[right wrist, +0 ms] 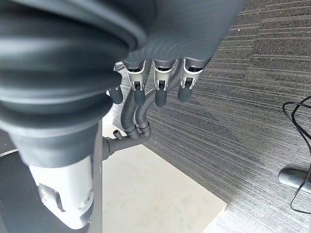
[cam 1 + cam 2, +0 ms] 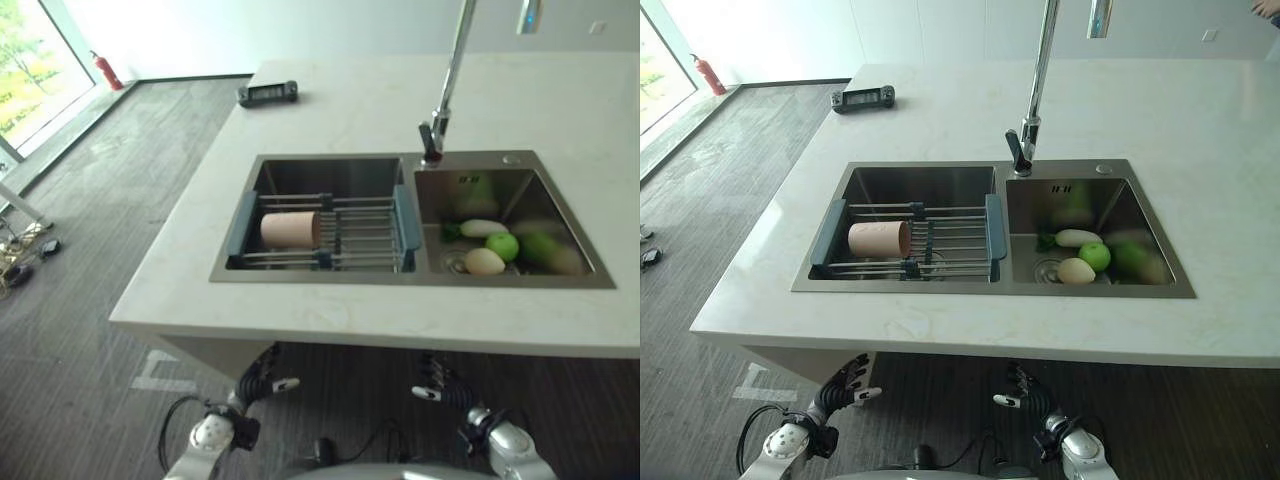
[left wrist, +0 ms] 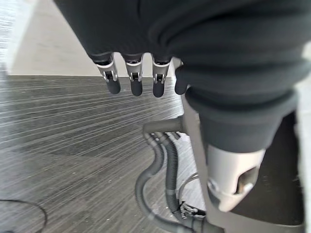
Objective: Place the dishes in the dishwasher.
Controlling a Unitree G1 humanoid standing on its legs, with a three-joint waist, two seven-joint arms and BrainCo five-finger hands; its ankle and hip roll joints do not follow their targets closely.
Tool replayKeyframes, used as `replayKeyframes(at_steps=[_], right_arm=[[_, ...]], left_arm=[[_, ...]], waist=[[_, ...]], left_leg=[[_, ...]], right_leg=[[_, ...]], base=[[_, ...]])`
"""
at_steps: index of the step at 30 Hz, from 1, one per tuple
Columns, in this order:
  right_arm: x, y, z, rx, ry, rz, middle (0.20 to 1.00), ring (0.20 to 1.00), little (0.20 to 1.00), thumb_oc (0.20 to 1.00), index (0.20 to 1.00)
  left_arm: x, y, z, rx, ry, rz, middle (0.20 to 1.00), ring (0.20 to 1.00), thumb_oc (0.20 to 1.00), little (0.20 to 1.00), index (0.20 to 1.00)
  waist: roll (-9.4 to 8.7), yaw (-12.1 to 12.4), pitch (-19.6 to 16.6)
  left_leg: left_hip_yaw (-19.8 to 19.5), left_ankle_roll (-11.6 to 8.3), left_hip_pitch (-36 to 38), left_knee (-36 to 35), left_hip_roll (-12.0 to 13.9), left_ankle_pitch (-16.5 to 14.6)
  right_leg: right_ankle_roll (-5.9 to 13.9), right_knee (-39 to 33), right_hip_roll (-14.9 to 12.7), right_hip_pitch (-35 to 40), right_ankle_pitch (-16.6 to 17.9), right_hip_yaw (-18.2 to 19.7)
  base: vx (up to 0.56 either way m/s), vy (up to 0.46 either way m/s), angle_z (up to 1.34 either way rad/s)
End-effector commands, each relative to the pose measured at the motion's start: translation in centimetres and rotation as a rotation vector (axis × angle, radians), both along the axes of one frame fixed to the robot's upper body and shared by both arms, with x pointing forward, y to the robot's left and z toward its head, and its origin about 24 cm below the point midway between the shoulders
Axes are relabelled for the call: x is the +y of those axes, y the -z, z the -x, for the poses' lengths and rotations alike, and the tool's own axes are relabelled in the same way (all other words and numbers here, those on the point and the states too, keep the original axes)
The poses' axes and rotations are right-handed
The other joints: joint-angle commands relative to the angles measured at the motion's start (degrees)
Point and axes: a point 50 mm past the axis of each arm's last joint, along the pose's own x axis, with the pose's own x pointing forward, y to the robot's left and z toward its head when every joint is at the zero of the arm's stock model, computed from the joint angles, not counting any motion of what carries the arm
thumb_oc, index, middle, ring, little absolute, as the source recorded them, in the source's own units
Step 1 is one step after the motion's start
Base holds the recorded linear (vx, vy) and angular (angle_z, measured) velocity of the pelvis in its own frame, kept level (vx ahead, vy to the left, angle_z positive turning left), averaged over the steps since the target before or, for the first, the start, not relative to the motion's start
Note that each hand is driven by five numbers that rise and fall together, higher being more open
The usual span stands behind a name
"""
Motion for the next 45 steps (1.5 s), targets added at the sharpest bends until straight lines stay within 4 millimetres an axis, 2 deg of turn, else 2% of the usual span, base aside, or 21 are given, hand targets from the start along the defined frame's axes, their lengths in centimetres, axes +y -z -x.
replayKeyframes(at_steps=[1,2,5,6,7,8,11,13,16,18,20,22,27,28,29,30,33,36,38,41,45], right_arm=[[-0.5,-2.0,-2.3,-0.141,0.016,-0.008,1.0,1.0,1.0,1.0,1.0],[-0.6,-1.8,-2.4,-0.135,0.039,-0.007,1.0,1.0,1.0,1.0,1.0],[-0.6,-1.7,-2.4,-0.133,0.054,-0.003,1.0,1.0,1.0,1.0,1.0],[-0.7,-1.6,-2.3,-0.131,0.076,-0.002,1.0,1.0,1.0,1.0,1.0],[-1.2,-1.5,-1.9,-0.129,0.135,0.007,1.0,1.0,1.0,1.0,1.0],[-1.3,-1.5,-1.8,-0.128,0.142,0.007,1.0,1.0,1.0,1.0,1.0],[-2.1,-1.5,-1.0,-0.124,0.159,0.006,1.0,1.0,1.0,1.0,1.0],[-2.1,-1.5,-0.7,-0.123,0.165,0.004,1.0,1.0,1.0,1.0,1.0],[-1.9,-1.6,-0.4,-0.124,0.163,-0.001,1.0,1.0,1.0,1.0,1.0],[-1.7,-1.7,-0.5,-0.12,0.165,-0.002,1.0,1.0,1.0,1.0,1.0],[-1.6,-1.5,-0.3,-0.107,0.156,0.001,1.0,1.0,1.0,1.0,1.0],[-0.9,-1.1,0.7,-0.086,0.118,0.017,1.0,1.0,1.0,1.0,1.0],[-0.4,-0.8,1.4,-0.071,0.114,0.01,1.0,1.0,1.0,1.0,1.0],[-0.1,-0.6,1.3,-0.061,0.092,0.01,1.0,1.0,1.0,1.0,1.0],[-0.1,-0.6,1.3,-0.061,0.092,0.009,1.0,1.0,1.0,1.0,1.0],[-0.3,-0.6,1.3,-0.047,0.063,0.015,1.0,1.0,1.0,1.0,1.0],[-0.7,-0.6,1.4,-0.034,0.041,0.024,1.0,1.0,1.0,1.0,1.0],[-1.3,-0.7,1.1,-0.018,0.01,0.034,1.0,1.0,1.0,1.0,1.0],[-1.9,-0.6,1.4,0.012,-0.036,0.045,1.0,1.0,1.0,1.0,1.0],[-2.4,-0.6,1.7,0.036,-0.054,0.051,1.0,1.0,1.0,1.0,1.0],[-2.7,-0.7,1.9,0.058,-0.087,0.062,1.0,1.0,1.0,1.0,1.0]], left_arm=[[0.0,0.9,-0.7,0.084,-0.041,0.03,1.0,1.0,1.0,1.0,1.0],[0.7,3.9,3.2,0.325,-0.275,0.098,1.0,1.0,1.0,1.0,1.0],[1.3,5.0,5.6,0.411,-0.518,0.16,1.0,1.0,1.0,1.0,1.0],[2.2,5.2,6.8,0.399,-0.775,0.236,1.0,1.0,1.0,1.0,1.0],[4.5,4.7,7.5,0.195,-1.472,0.69,1.0,1.0,1.0,1.0,1.0],[5.1,4.4,7.4,0.135,-1.51,0.73,1.0,1.0,1.0,1.0,1.0],[7.4,1.6,4.5,-0.24,-1.523,0.829,1.0,1.0,1.0,1.0,1.0],[8.1,0.0,3.2,-0.374,-1.526,0.831,1.0,1.0,1.0,1.0,1.0],[11.1,-5.7,0.7,-0.765,-1.627,0.741,1.0,1.0,1.0,1.0,1.0],[12.9,-9.3,0.6,-1.008,-1.679,0.595,1.0,1.0,1.0,1.0,1.0],[14.4,-13.0,0.5,-1.216,-1.66,0.426,1.0,1.0,1.0,1.0,1.0],[15.9,-22.4,-0.7,-1.57,-1.517,0.082,1.0,1.0,1.0,1.0,1.0],[14.7,-29.7,-3.1,-1.767,-1.156,-0.198,1.0,1.0,1.0,1.0,1.0],[13.7,-32.2,-4.4,-1.804,-1.011,-0.359,1.0,1.0,1.0,1.0,1.0],[13.6,-32.4,-4.4,-1.807,-0.998,-0.365,1.0,1.0,1.0,1.0,1.0],[12.7,-34.7,-5.9,-1.769,-0.761,-0.465,1.0,1.0,1.0,1.0,1.0],[12.2,-35.6,-8.2,-1.591,-0.543,-0.503,1.0,1.0,1.0,1.0,1.0],[10.1,-36.1,-12.0,-1.351,-0.237,-0.538,1.0,1.0,1.0,1.0,1.0],[9.1,-36.1,-14.8,-1.157,-0.049,-0.699,1.0,1.0,1.0,1.0,1.0],[9.1,-36.1,-16.0,-1.054,0.041,-0.885,1.0,1.0,1.0,1.0,1.0],[10.0,-35.5,-16.8,-0.934,0.098,-0.98,1.0,1.0,1.0,1.0,1.0]], waist=[[0.34,1.34,-1.09],[0.04,1.73,-1.45],[-0.22,2.02,-1.62],[-0.5,2.41,-1.8],[-0.99,3.3,-2.04],[-1.11,3.38,-2.07],[-1.42,3.51,-1.99],[-1.41,3.52,-2.05],[-1.27,3.24,-2.7],[-1.13,2.87,-3.27],[-0.88,2.49,-3.78],[-0.65,1.84,-4.61],[-0.4,0.8,-5.45],[-0.16,0.2,-5.81],[-0.17,0.19,-5.81],[0.15,-0.66,-5.98],[0.68,-1.61,-6.04],[1.63,-3.33,-6.12],[2.35,-5.52,-5.99],[2.7,-6.7,-5.88],[3.12,-7.8,-5.48]], left_leg=[[0.72,-1.56,1.57,1.48,1.83,-5.81],[0.99,-1.7,1.78,1.6,2.05,-5.97],[1.05,-1.86,1.92,1.7,2.19,-6.01],[0.96,-2.05,2.06,1.79,2.25,-6.17],[0.55,-2.4,1.98,2.16,2.18,-6.32],[0.5,-2.48,1.87,2.3,2.23,-6.25],[0.22,-2.59,1.71,2.33,2.33,-5.95],[0.06,-2.69,1.73,2.16,2.27,-5.83],[-0.62,-3.06,1.97,1.6,2.16,-5.52],[-0.71,-3.34,2.1,1.34,2.31,-5.45],[-0.5,-3.45,2.25,1.16,2.45,-5.47],[0.16,-3.83,2.39,1.07,2.69,-5.44],[1.26,-3.99,2.52,0.92,2.73,-5.53],[1.5,-4.0,2.71,0.8,2.66,-5.7],[1.53,-4.0,2.73,0.8,2.66,-5.72],[2.17,-4.07,2.95,0.77,2.75,-5.83],[2.88,-4.0,3.18,0.74,2.79,-5.83],[4.09,-3.75,3.16,0.67,2.86,-5.64],[5.3,-3.5,3.07,0.6,2.82,-5.61],[6.14,-3.47,2.99,0.6,2.79,-5.64],[7.0,-3.48,2.8,0.6,2.74,-5.66]], right_leg=[[6.49,5.77,-5.85,-3.6,-1.58,-4.42],[6.58,5.28,-6.13,-3.18,-1.46,-5.24],[6.53,4.89,-6.33,-2.83,-1.34,-5.78],[6.43,4.42,-6.51,-2.4,-1.3,-6.29],[6.32,3.55,-7.02,-1.7,-0.87,-7.25],[6.31,3.5,-7.07,-1.68,-0.77,-7.31],[6.21,3.34,-6.96,-1.61,-0.52,-7.28],[6.2,3.33,-6.82,-1.6,-0.52,-7.16],[6.08,3.16,-6.48,-1.48,-0.76,-6.78],[6.02,2.81,-6.38,-1.37,-0.94,-6.61],[5.99,2.59,-6.39,-1.4,-1.03,-6.47],[6.2,2.32,-6.63,-1.36,-1.08,-6.44],[6.66,2.35,-6.76,-1.66,-0.79,-5.88],[6.79,2.4,-6.6,-1.9,-0.75,-5.12],[6.79,2.4,-6.59,-1.91,-0.74,-5.06],[7.1,2.39,-6.48,-2.19,-0.62,-4.18],[7.45,2.53,-6.34,-2.51,-0.4,-3.48],[8.11,2.67,-6.06,-3.45,0.14,-1.85],[8.73,2.34,-5.81,-4.27,0.91,-0.28],[9.11,2.12,-5.85,-4.69,1.29,0.32],[9.53,1.73,-6.04,-5.18,1.75,0.74]], base=[[-0.04,-0.024,-0.1],[-0.03,-0.024,-0.08],[-0.01,-0.009,-0.04],[0.0,0.0,0.0],[-0.02,-0.025,0.04],[-0.03,-0.031,0.07],[-0.02,-0.021,0.14],[-0.01,-0.01,0.05],[0.01,-0.008,-0.08],[0.0,0.0,0.0],[0.01,0.025,-0.09],[0.01,0.017,-0.04],[0.01,-0.001,-0.01],[0.04,-0.008,-0.13],[0.06,-0.013,-0.23],[0.04,-0.005,-0.28],[0.04,0.006,-0.22],[0.05,0.012,-0.25],[0.08,0.005,-0.2],[0.06,0.01,-0.17],[0.05,0.019,-0.13]])
